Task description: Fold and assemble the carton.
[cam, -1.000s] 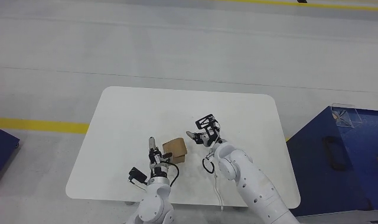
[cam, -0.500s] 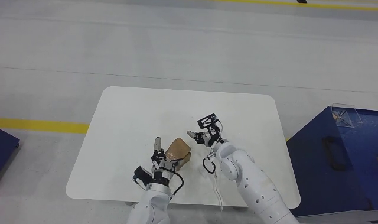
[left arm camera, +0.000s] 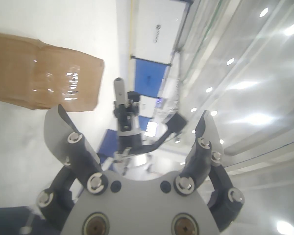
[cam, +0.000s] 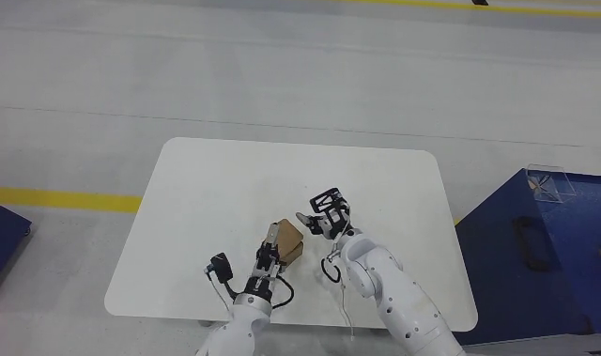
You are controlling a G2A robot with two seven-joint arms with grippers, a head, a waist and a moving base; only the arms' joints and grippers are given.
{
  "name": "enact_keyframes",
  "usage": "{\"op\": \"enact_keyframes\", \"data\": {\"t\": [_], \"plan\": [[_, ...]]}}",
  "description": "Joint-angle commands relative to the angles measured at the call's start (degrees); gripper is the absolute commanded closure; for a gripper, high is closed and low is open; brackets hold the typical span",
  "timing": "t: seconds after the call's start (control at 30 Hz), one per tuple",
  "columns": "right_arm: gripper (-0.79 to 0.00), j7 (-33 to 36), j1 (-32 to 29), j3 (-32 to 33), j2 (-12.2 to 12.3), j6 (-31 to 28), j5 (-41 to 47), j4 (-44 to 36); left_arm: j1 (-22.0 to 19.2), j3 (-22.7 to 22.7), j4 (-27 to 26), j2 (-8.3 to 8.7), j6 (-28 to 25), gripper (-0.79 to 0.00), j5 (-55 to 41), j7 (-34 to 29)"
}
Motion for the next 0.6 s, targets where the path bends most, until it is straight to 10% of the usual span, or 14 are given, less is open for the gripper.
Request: {"op": "enact_keyframes", "data": {"t": [0.0,0.57], "plan": [[-0.785,0.7,0.5,-0.4,-0.2,0.1,0.2,1.0,0.2,-0.3,0.1,0.41,6.5,-0.785,6.1,-3.0],[-0.785,-0.3,2.8,-3.3,-2.0,-0.1,1.2,5.4,-5.7,-3.0,12.1,-0.33,7.8,-0.659,-0.7,-7.9]]}}
